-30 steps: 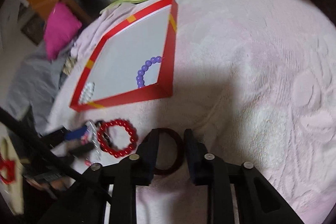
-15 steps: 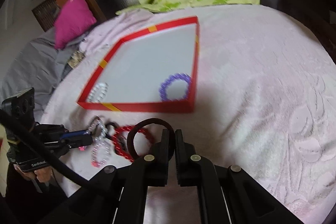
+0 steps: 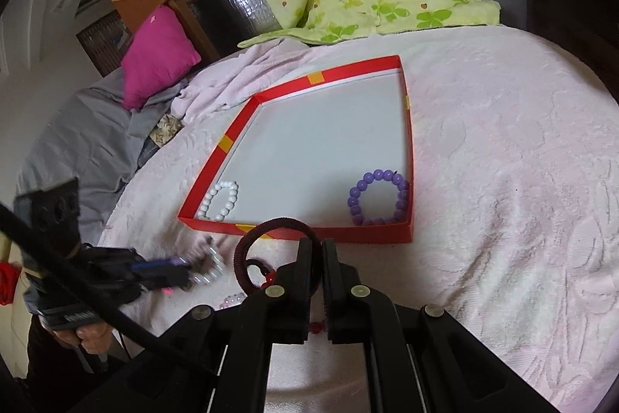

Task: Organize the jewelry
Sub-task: 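Carry both bracelets into the red box and open both tools to release them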

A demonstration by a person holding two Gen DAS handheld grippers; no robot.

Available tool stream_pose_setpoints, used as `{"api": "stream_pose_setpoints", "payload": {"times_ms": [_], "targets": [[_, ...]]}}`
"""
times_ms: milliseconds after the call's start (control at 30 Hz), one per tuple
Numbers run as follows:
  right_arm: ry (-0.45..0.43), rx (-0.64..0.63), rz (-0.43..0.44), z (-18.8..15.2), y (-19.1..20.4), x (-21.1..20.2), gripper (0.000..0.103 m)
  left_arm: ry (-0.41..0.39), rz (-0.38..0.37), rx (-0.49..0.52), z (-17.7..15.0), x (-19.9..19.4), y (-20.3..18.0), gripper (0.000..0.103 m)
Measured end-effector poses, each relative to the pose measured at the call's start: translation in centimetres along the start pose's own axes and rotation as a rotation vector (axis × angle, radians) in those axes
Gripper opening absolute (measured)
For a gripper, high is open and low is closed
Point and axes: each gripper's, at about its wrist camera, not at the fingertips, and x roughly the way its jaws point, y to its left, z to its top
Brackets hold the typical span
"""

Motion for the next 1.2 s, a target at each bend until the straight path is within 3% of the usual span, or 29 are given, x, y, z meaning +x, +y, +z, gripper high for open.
{"api": "stream_pose_setpoints", "payload": {"times_ms": [367, 600, 767, 833, 900, 933, 1067, 1100, 1200], "targets": [[0.0, 0.015, -0.001, 0.0, 0.1, 0.2, 0.005, 0.007, 0.056, 0.009, -0.6, -0.4, 0.5, 0.009], [-0.026, 0.039, 0.006, 0.5, 0.6, 0.5, 0.005, -0.041, -0.013, 0.006, -0.4, -2.0, 0.7, 0.007], [-0.024, 0.042, 0.01, 0.6, 1.0, 1.0, 0.005, -0.015, 0.064, 0.028, -0.4, -1.6, 1.0, 0.007], [-0.018, 0.038, 0.004, 0.6, 1.0, 1.2, 0.005, 0.003, 0.088, 0.019, -0.6, -1.5, 1.5, 0.014], [-0.01, 0.04, 0.0, 0.5, 0.8, 1.3, 0.005, 0.007, 0.096, 0.024, -0.8, -1.3, 1.7, 0.042], [-0.007, 0.043, 0.0, 0.4, 0.7, 1.3, 0.005, 0.003, 0.104, 0.031, -0.9, -1.3, 1.6, 0.045], [-0.002, 0.042, -0.004, 0.3, 0.7, 1.4, 0.005, 0.041, 0.094, 0.022, -1.2, 0.0, 1.8, 0.042], [0.0, 0.04, -0.002, 0.3, 0.8, 1.5, 0.005, 0.052, 0.093, 0.024, -1.2, 0.5, 1.8, 0.029], [0.005, 0.033, -0.003, 0.2, 1.0, 1.6, 0.006, 0.084, 0.095, 0.038, -1.2, 1.6, 1.9, 0.017]]}}
